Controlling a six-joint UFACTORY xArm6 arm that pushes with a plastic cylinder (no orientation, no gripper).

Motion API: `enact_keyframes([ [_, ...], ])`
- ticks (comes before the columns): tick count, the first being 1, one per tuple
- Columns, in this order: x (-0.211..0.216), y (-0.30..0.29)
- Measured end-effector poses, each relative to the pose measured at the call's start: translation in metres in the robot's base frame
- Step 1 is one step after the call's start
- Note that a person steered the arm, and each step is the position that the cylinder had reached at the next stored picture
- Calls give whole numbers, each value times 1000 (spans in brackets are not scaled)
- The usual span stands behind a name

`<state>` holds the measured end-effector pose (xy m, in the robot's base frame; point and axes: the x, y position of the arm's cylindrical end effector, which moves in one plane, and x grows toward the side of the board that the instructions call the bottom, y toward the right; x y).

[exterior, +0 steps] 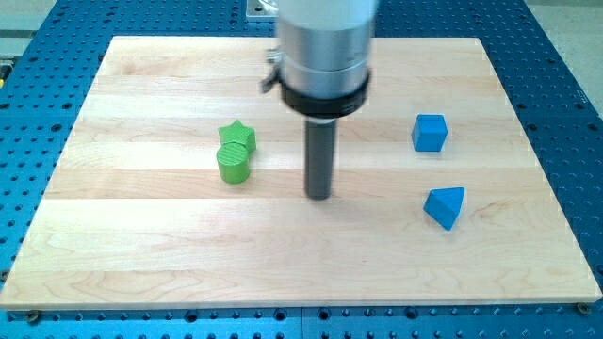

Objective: Move the green star to the top right of the green circle

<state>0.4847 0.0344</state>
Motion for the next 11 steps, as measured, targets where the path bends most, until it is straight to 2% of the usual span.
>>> enact_keyframes([
  [1,-60,1],
  [2,-82,-56],
  [4,-85,-183],
  [5,-59,-190],
  [6,-48,-157],
  [7,-51,-122],
  [8,-77,-172],
  [9,-95,-118],
  [10,-93,-106],
  [11,-85,-127],
])
